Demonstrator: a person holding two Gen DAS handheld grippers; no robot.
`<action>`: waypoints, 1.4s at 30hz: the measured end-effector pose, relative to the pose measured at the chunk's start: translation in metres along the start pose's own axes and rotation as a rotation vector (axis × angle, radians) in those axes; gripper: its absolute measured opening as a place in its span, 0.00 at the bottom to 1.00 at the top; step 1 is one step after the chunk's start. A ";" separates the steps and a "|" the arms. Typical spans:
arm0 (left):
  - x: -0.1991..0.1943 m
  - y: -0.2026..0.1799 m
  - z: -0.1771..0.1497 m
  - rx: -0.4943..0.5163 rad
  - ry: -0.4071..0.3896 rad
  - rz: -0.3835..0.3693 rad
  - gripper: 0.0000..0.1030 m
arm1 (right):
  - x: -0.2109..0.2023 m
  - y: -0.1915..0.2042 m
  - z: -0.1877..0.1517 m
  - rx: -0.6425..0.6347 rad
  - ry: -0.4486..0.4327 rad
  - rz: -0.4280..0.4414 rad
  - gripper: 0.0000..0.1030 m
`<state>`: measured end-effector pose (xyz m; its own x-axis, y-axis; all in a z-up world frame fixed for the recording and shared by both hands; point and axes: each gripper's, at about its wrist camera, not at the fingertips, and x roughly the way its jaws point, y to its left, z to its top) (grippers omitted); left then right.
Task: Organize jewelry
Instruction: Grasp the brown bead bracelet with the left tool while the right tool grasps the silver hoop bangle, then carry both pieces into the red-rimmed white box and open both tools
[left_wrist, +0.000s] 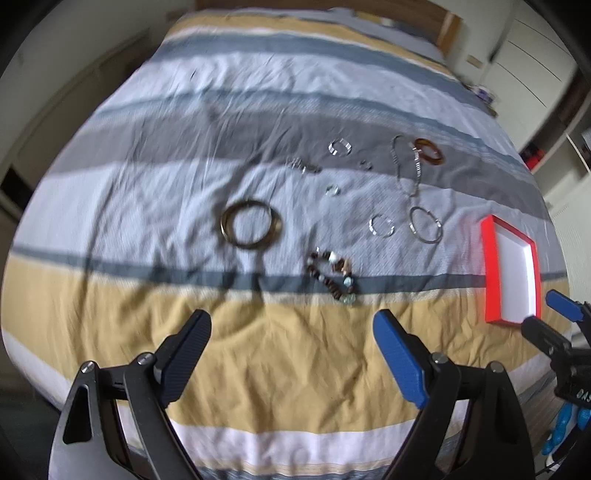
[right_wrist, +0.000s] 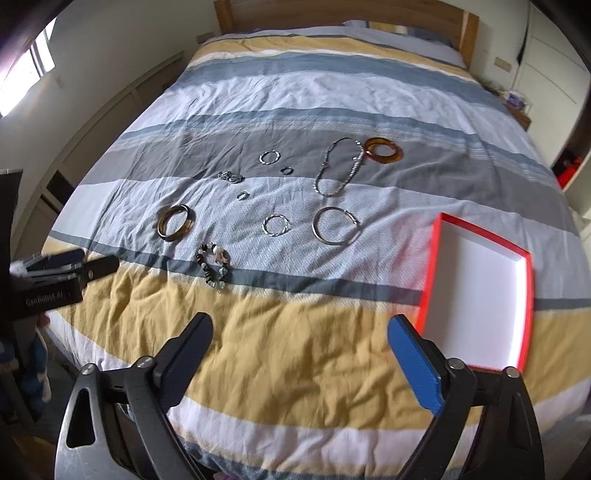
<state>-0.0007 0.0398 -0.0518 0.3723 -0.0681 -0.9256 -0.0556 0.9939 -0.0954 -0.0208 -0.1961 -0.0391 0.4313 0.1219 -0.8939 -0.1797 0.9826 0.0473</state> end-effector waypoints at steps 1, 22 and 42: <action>0.004 0.000 -0.001 -0.018 0.012 -0.007 0.87 | 0.007 -0.003 0.003 -0.005 0.005 0.016 0.87; 0.150 -0.026 0.024 -0.256 0.118 0.018 0.85 | 0.188 -0.090 0.079 0.132 0.132 0.029 0.39; 0.168 -0.015 0.036 -0.225 0.128 0.014 0.10 | 0.227 -0.067 0.099 0.084 0.137 0.081 0.06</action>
<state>0.0962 0.0163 -0.1927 0.2502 -0.0792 -0.9649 -0.2702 0.9513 -0.1482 0.1767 -0.2203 -0.2005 0.2925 0.1866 -0.9379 -0.1317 0.9793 0.1537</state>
